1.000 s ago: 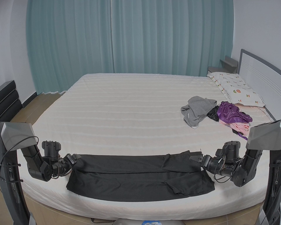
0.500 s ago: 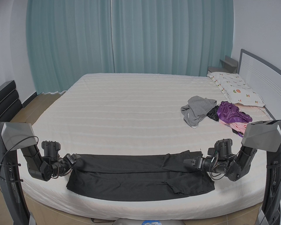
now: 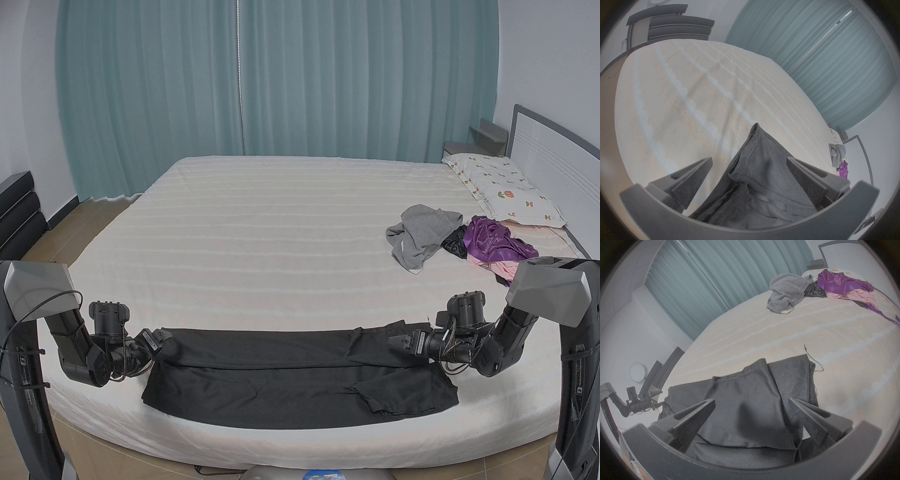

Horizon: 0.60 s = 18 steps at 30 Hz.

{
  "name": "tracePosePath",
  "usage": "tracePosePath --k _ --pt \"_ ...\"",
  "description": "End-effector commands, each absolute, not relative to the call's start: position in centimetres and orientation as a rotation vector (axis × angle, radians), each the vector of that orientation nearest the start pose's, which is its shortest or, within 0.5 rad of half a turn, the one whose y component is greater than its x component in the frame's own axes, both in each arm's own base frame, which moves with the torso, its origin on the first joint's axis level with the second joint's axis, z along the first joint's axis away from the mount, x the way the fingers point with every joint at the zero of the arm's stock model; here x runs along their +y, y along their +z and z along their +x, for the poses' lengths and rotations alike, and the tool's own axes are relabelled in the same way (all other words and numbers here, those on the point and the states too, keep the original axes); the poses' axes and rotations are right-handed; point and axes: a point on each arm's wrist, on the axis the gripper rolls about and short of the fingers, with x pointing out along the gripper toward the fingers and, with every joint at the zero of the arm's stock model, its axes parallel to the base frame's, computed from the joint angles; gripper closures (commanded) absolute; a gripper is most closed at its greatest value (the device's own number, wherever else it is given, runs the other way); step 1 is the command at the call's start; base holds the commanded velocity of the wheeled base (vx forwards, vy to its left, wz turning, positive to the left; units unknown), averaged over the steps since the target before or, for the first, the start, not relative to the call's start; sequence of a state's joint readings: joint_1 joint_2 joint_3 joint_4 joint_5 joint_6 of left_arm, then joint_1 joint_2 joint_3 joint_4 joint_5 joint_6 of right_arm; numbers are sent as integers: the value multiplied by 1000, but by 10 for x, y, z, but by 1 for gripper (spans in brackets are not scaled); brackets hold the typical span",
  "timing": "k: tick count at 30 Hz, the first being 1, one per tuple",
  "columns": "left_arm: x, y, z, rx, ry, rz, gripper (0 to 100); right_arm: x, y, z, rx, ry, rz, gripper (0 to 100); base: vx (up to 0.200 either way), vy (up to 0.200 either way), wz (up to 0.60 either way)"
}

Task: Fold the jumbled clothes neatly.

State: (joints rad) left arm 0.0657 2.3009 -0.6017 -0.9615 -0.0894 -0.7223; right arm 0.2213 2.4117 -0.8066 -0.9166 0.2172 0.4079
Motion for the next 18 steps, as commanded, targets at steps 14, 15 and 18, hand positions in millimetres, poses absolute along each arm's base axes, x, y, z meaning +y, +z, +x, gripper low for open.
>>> tracePosePath --k 14,15,18 --pt "20 -29 328 716 246 -744 0 73 -39 341 814 246 388 100 0 0 0" --pt "20 -29 328 716 246 -744 0 71 -38 340 813 242 391 100 0 0 0" --pt "20 -29 328 716 246 -744 0 66 -38 337 820 233 396 100 0 0 0"
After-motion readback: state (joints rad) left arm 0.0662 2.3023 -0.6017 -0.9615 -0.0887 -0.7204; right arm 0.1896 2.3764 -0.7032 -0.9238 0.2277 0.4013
